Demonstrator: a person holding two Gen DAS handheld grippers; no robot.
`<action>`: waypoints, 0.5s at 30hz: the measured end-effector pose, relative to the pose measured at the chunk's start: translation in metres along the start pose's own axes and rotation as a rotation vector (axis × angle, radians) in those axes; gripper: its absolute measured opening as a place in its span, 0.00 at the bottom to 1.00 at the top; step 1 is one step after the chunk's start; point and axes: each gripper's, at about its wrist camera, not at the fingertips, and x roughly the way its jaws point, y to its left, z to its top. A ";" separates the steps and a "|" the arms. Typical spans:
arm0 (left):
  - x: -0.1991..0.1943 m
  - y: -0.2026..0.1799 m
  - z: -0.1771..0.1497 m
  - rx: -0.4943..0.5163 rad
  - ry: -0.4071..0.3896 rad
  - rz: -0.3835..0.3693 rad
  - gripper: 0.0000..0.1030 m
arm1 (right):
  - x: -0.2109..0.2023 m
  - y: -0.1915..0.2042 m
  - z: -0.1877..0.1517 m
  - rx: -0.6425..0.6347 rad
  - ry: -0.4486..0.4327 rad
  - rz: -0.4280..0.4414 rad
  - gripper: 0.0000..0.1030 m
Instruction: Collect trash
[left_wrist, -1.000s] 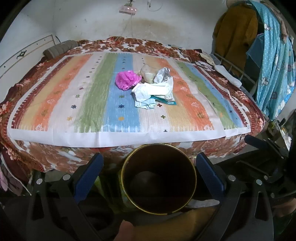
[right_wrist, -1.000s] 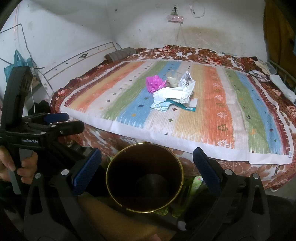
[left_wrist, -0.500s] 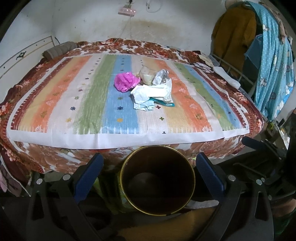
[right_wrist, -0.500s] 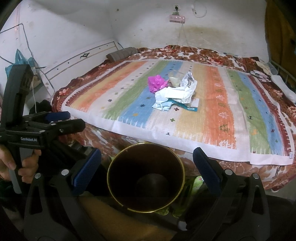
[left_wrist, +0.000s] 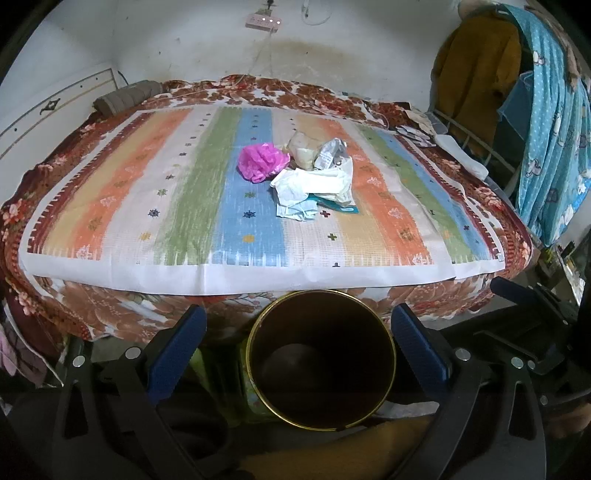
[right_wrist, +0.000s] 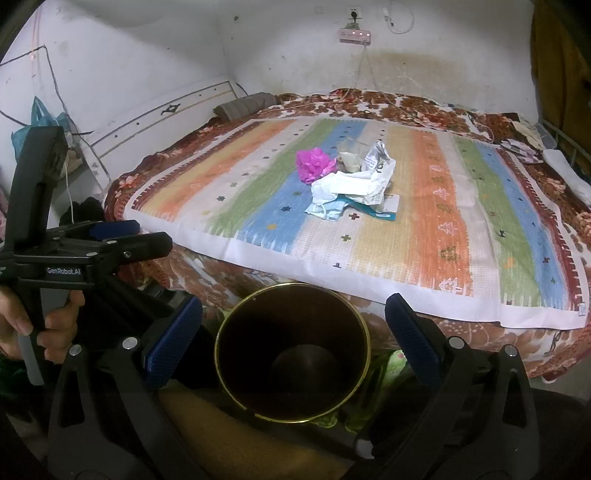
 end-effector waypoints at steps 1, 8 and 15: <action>0.000 0.000 0.000 0.000 0.000 0.001 0.95 | 0.000 0.000 0.000 0.000 0.000 0.001 0.92; 0.000 0.000 0.000 -0.001 0.000 0.002 0.95 | 0.001 -0.001 -0.001 -0.001 0.001 0.003 0.92; 0.002 -0.001 0.004 -0.008 -0.006 -0.017 0.95 | 0.004 -0.005 0.000 -0.004 0.015 0.020 0.92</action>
